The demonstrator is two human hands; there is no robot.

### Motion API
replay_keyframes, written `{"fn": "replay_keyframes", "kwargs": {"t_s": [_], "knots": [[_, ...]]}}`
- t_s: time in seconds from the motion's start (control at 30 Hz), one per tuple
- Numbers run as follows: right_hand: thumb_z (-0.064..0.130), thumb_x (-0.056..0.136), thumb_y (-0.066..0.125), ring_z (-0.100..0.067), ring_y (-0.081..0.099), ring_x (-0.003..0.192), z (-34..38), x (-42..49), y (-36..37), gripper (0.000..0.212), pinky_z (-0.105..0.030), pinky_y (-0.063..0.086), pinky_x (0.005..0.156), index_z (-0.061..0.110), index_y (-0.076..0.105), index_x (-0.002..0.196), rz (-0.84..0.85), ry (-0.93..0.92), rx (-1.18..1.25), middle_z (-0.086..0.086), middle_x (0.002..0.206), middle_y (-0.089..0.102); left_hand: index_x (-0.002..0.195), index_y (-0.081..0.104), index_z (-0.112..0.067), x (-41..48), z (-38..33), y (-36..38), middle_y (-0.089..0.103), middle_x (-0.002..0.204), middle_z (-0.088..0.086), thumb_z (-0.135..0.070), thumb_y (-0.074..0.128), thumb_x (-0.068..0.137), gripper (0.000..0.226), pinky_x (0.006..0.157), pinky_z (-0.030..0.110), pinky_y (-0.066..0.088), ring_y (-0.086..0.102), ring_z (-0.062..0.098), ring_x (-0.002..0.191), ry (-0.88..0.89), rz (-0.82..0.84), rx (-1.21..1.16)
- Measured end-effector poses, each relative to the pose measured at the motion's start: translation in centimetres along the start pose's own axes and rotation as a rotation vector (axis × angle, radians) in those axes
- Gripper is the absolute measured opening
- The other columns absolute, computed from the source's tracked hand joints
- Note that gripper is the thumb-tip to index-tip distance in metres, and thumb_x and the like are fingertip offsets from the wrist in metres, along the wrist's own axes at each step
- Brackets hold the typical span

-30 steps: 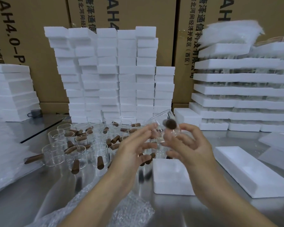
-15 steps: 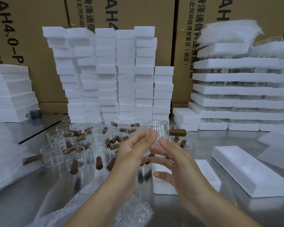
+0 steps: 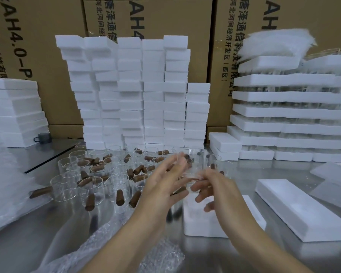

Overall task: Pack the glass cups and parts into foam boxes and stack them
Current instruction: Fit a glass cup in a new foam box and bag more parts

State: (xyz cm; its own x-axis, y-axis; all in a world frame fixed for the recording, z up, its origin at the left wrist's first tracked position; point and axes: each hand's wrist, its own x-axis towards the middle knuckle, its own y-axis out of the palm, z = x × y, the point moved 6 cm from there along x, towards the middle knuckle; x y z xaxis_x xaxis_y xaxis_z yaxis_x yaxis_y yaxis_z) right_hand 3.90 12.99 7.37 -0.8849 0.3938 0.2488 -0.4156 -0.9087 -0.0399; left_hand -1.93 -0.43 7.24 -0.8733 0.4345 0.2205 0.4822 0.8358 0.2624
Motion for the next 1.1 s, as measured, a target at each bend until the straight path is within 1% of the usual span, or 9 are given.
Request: {"fn": "replay_keyframes", "kwargs": {"t_s": [0.17,0.27,0.37,0.53,0.67,0.77,0.87,0.97,1.1], "knots": [[0.029,0.102,0.068,-0.007,0.067,0.076,-0.6,0.1,-0.8,0.011,-0.02,0.048,0.068,0.038,0.069,0.095,-0.097,-0.106,-0.153,0.012,0.091,0.072,0.122,0.07,-0.047,-0.4,-0.6,-0.2,0.08,0.121,-0.005,-0.043,0.093,0.077,0.051,0.095,0.038,0.063,0.078,0.015,0.11,0.168,-0.125,0.116],[0.021,0.101,0.066,-0.005,0.065,0.079,-0.6,0.3,-1.6,0.016,-0.015,0.046,0.068,0.036,0.066,0.103,-0.168,-0.111,-0.191,0.016,0.096,0.069,0.119,0.057,-0.042,-0.3,-0.8,-0.9,0.076,0.125,-0.01,-0.027,0.101,0.072,0.066,0.089,0.032,0.063,0.075,0.009,0.11,0.275,-0.211,0.255],[0.039,0.102,0.059,-0.002,0.066,0.076,0.2,0.3,-2.1,0.011,-0.025,0.047,0.071,0.037,0.07,0.1,-0.183,-0.13,-0.13,0.017,0.094,0.071,0.117,0.046,-0.052,-0.4,-1.1,-1.0,0.066,0.129,-0.026,-0.023,0.098,0.077,0.071,0.09,0.028,0.054,0.065,-0.004,0.119,0.403,-0.23,0.536],[0.079,0.095,0.043,-0.018,0.065,0.054,0.5,0.7,-1.8,0.064,-0.028,0.047,0.054,0.025,0.077,0.092,-0.072,0.102,0.098,-0.012,0.073,0.075,0.129,0.045,-0.052,-1.4,-1.4,0.7,0.056,0.127,-0.024,-0.006,0.09,0.078,0.082,0.095,0.005,0.039,0.051,-0.004,0.127,0.708,-0.106,0.999],[0.08,0.084,0.059,-0.02,0.064,0.055,0.2,0.3,-1.6,0.061,-0.026,0.049,0.052,0.024,0.083,0.09,0.129,0.322,0.194,-0.012,0.081,0.076,0.128,0.051,-0.032,-2.0,-1.6,2.1,0.057,0.139,-0.017,0.016,0.081,0.063,0.086,0.105,0.021,0.043,0.049,0.013,0.129,0.973,-0.025,1.216],[0.04,0.077,0.085,-0.016,0.062,0.059,0.5,0.2,-1.9,0.053,-0.025,0.051,0.055,0.012,0.074,0.121,0.294,0.356,0.229,-0.007,0.084,0.071,0.124,0.054,-0.028,-1.7,-1.6,1.9,0.06,0.14,-0.01,0.018,0.081,0.061,0.083,0.108,0.023,0.041,0.05,0.02,0.13,0.992,-0.032,1.272],[0.017,0.086,0.081,-0.014,0.063,0.062,1.0,0.5,-2.8,0.037,-0.023,0.052,0.056,0.012,0.076,0.122,0.307,0.328,0.226,-0.008,0.088,0.069,0.12,0.057,-0.026,-1.5,-1.7,1.3,0.058,0.14,-0.01,0.016,0.085,0.067,0.073,0.109,0.017,0.037,0.049,0.019,0.131,0.953,-0.044,1.248],[0.032,0.087,0.087,-0.017,0.07,0.071,1.6,0.7,-3.6,0.019,-0.026,0.055,0.061,0.025,0.083,0.104,0.328,0.294,0.209,-0.01,0.096,0.074,0.117,0.062,-0.023,-1.4,-1.9,1.1,0.059,0.138,-0.011,0.018,0.085,0.069,0.067,0.112,0.019,0.037,0.05,0.02,0.129,0.968,-0.059,1.248],[0.06,0.076,0.088,-0.019,0.073,0.074,1.8,1.1,-4.3,0.05,-0.027,0.057,0.061,0.019,0.083,0.105,0.283,0.278,0.166,-0.012,0.098,0.078,0.117,0.057,-0.026,-1.3,-2.0,1.2,0.064,0.137,-0.008,0.021,0.083,0.068,0.072,0.107,0.036,0.049,0.055,0.025,0.127,0.997,-0.065,1.268]]}}
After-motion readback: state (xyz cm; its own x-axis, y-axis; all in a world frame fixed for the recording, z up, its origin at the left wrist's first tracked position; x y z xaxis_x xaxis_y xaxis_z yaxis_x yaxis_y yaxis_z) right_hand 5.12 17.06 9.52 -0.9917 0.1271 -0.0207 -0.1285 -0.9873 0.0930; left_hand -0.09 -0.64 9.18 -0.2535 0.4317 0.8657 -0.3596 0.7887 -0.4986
